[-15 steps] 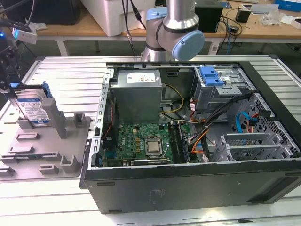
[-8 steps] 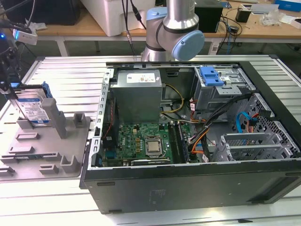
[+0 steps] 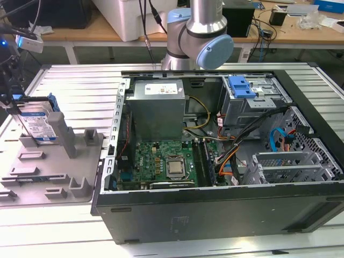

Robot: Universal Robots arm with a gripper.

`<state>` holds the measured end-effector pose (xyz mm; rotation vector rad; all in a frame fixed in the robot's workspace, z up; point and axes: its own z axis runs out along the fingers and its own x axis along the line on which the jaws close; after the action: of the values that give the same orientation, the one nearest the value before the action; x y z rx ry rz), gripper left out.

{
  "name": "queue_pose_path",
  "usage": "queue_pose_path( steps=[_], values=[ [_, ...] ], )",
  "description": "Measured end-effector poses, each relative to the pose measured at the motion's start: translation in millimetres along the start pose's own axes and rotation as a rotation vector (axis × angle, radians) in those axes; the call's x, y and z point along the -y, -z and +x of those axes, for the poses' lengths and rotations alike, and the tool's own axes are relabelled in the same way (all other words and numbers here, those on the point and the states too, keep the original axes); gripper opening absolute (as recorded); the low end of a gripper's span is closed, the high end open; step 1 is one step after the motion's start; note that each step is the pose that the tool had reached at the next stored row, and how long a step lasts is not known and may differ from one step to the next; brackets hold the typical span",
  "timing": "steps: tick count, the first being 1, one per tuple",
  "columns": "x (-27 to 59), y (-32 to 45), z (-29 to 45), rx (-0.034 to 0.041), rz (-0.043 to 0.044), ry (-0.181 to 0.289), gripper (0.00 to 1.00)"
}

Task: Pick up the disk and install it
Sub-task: 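Pick up the disk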

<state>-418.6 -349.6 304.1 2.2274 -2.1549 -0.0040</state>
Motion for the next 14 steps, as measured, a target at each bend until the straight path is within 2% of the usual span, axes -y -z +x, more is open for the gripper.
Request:
queue_pose_path(
  steps=[14],
  values=[
    [0.1,-1.8,-1.2,0.0002,0.0005,0.001,0.50]
  ],
)
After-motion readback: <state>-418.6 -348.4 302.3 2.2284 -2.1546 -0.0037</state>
